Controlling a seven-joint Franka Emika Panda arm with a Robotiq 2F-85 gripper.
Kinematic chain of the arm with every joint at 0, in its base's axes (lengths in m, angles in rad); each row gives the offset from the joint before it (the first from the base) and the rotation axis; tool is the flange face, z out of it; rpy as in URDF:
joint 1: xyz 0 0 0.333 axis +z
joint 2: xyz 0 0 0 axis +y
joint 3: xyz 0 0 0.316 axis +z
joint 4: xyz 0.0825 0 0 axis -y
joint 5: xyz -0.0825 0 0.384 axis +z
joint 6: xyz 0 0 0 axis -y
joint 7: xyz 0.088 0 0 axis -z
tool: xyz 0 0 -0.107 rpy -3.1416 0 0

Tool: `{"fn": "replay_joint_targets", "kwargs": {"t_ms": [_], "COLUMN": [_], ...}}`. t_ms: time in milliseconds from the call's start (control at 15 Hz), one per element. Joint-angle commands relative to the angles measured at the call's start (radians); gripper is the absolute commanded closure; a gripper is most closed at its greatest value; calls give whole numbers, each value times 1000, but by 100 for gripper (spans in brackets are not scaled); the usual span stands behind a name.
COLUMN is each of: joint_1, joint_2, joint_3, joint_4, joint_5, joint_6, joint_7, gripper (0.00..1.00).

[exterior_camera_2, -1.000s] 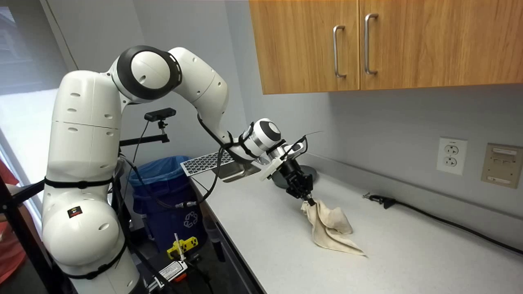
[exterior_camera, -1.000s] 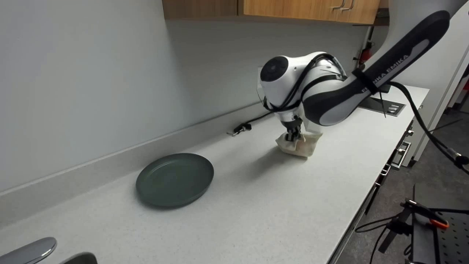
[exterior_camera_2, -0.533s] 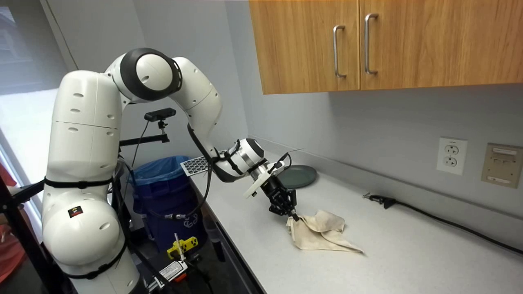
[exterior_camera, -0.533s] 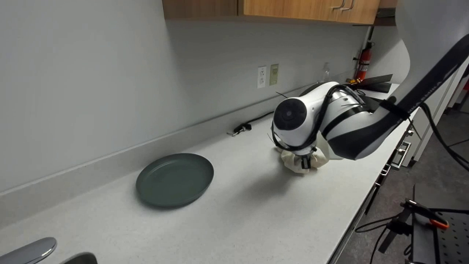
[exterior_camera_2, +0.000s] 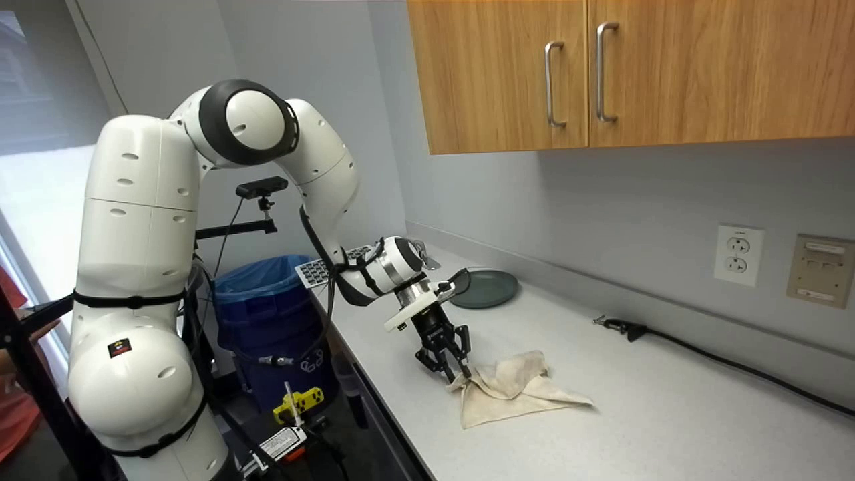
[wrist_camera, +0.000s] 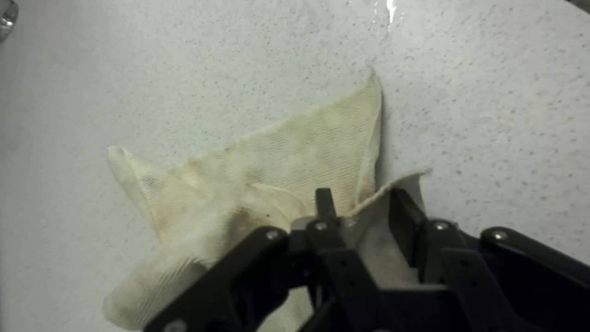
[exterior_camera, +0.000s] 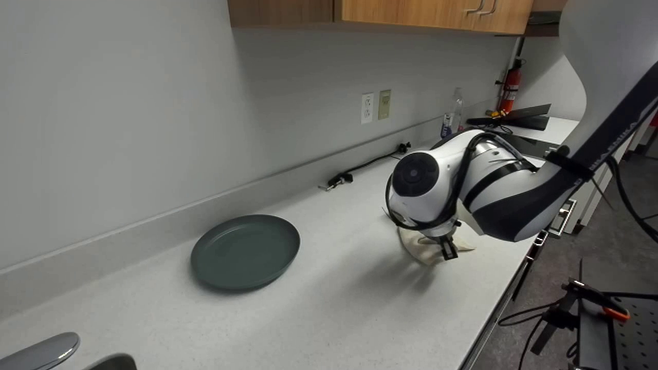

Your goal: Spread the kitchen towel

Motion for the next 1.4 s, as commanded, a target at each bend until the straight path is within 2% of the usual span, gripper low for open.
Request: {"fn": "replay_joint_targets", "kwargs": {"t_ms": [0, 267, 333, 667, 1067, 1333], "joint_1": [-39, -56, -61, -95, -112, -113], "joint_2": [-19, -4, -3, 17, 70, 103], "joint_3": [22, 5, 0, -31, -84, -120], "joint_4": [0, 46, 60, 149, 248, 290], "joint_5": [115, 212, 227, 301, 394, 426], "joint_6": [-28, -26, -21, 63, 110, 107], "joint_7": [-136, -173, -173, -135, -126, -126], "gripper": [32, 2, 0, 0, 3, 16]}}
